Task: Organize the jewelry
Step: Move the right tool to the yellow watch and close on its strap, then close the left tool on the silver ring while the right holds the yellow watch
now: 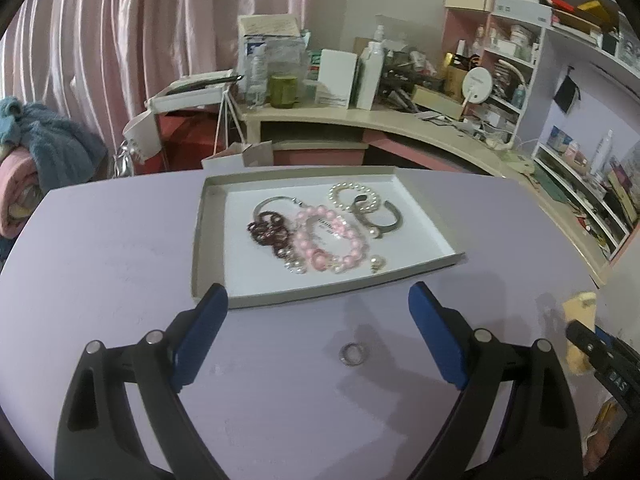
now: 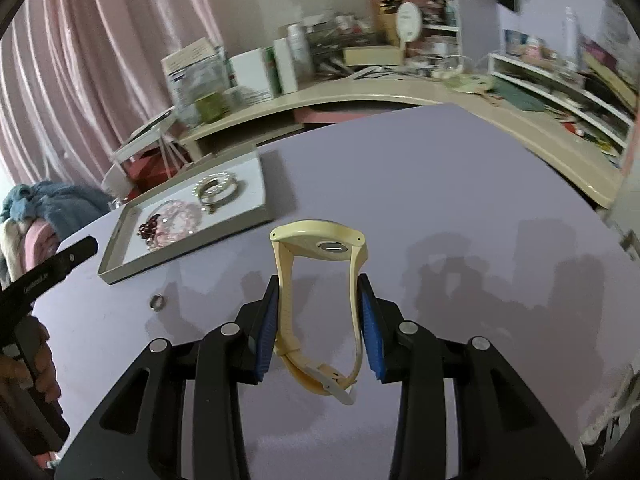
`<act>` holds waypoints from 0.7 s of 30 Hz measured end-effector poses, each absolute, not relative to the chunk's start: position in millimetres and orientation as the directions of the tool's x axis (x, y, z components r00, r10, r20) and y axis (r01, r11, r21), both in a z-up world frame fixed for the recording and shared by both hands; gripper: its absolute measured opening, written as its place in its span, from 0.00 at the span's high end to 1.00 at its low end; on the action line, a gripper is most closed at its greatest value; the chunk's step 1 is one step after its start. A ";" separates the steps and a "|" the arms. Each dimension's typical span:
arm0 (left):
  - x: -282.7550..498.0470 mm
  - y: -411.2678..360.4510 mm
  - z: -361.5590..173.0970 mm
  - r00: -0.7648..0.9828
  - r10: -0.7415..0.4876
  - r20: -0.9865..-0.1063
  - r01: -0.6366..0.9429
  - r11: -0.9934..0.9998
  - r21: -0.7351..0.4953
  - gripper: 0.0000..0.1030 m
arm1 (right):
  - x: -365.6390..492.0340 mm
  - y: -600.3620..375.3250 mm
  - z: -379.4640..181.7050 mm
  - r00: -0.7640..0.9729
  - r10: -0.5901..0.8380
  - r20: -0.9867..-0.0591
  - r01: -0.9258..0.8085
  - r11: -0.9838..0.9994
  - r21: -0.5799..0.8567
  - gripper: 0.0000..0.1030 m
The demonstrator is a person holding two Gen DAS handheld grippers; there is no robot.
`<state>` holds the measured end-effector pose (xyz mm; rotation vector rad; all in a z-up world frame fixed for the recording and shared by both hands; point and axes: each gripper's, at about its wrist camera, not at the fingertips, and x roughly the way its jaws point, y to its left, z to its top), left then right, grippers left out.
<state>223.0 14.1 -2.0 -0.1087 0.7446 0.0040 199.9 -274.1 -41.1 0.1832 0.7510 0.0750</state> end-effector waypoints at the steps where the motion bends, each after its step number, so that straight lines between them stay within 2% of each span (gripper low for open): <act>1: 223.2 11.7 -1.1 0.738 -0.036 -0.674 -0.037 0.995 -0.094 0.11 | 195.8 -276.5 -40.2 0.730 0.124 -0.672 0.005 0.983 0.186 0.63; 6: 223.3 10.0 2.3 0.746 -0.029 -0.665 -0.040 0.995 -0.089 0.11 | 184.6 -281.0 -35.1 0.741 0.094 -0.665 0.017 0.987 0.158 0.63; 10: 219.1 20.3 -2.8 0.746 -0.021 -0.666 -0.071 0.991 -0.110 0.07 | 187.6 -285.0 -36.6 0.745 0.083 -0.662 0.039 0.985 0.167 0.62; 15: 212.8 31.6 -30.9 0.711 -0.064 -0.700 -0.075 0.983 -0.166 0.07 | 206.3 -285.9 -47.9 0.716 0.109 -0.690 0.043 0.979 0.199 0.62; 21: 201.7 28.9 -62.8 0.668 -0.121 -0.735 -0.039 0.980 -0.197 0.07 | 237.0 -256.9 -50.4 0.698 0.169 -0.696 -0.038 0.979 0.200 0.62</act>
